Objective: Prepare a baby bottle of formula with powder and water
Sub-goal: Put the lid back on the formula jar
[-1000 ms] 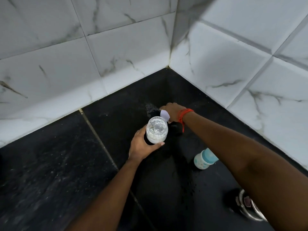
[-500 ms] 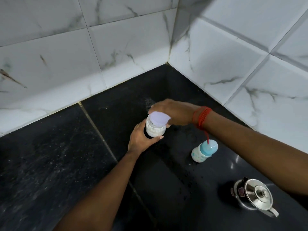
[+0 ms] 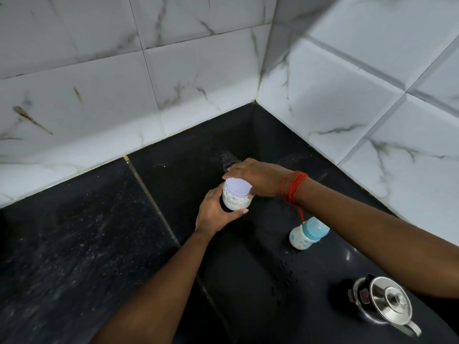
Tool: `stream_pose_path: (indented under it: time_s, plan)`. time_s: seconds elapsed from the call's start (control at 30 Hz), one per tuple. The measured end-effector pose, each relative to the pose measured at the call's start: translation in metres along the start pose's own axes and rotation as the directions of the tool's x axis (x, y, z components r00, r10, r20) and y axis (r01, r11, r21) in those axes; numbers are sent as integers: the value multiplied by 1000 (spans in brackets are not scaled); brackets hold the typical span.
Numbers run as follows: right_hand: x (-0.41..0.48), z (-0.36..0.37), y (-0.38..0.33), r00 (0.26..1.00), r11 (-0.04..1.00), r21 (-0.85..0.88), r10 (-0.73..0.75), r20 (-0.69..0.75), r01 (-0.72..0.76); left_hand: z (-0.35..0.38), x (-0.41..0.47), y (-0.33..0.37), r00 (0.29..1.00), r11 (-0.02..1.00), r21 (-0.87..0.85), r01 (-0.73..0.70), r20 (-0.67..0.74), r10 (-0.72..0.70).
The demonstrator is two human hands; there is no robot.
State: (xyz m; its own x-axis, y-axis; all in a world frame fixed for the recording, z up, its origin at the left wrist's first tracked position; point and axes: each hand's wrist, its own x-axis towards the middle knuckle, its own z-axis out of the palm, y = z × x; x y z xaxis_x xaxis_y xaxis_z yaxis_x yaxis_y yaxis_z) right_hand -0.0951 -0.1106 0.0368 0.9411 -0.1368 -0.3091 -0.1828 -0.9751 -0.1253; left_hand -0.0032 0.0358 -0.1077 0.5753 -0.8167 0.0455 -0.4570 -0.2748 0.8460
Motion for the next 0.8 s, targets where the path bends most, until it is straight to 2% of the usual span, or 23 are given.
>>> stream_pose_path:
  time_s: [0.1,0.17,0.23,0.3,0.37,0.47,0.53,0.6,0.67,0.8]
  plan:
    - [0,-2,-4,997,997,19,79,18,-79,0,1,-2,1000,1000,-8,19,5,-19]
    - [-5,-9,-9,982,981,-31,190,7,-190,1,1,-2,1000,999,-20,27,7,-27]
    - [-9,-18,-12,941,938,-80,331,-69,-336,1,1,-1,1000,1000,-12,19,2,-19]
    - [-13,-30,-14,914,908,-128,380,-145,-398,0,1,-1,1000,1000,-3,14,-4,-14]
    - [-14,-34,-9,929,913,-189,336,-158,-362,0,1,-2,1000,1000,-4,19,-1,-19]
    - [-9,-29,-2,988,985,-114,120,-96,-131,0,1,-4,1000,1000,-6,27,5,-27]
    - [-5,-24,-2,1000,991,-128,26,-10,-27,1,1,-4,999,999,-6,36,3,-36]
    - [-2,-20,-6,996,983,-178,52,76,-38,1,1,-2,999,999,-9,37,3,-37]
    - [-2,-18,-10,988,983,-155,113,107,-96,1,1,-2,999,999,-16,39,10,-38]
    - [-11,-33,-15,959,920,-276,284,-24,-279,0,1,-2,1000,1000,-12,20,2,-20]
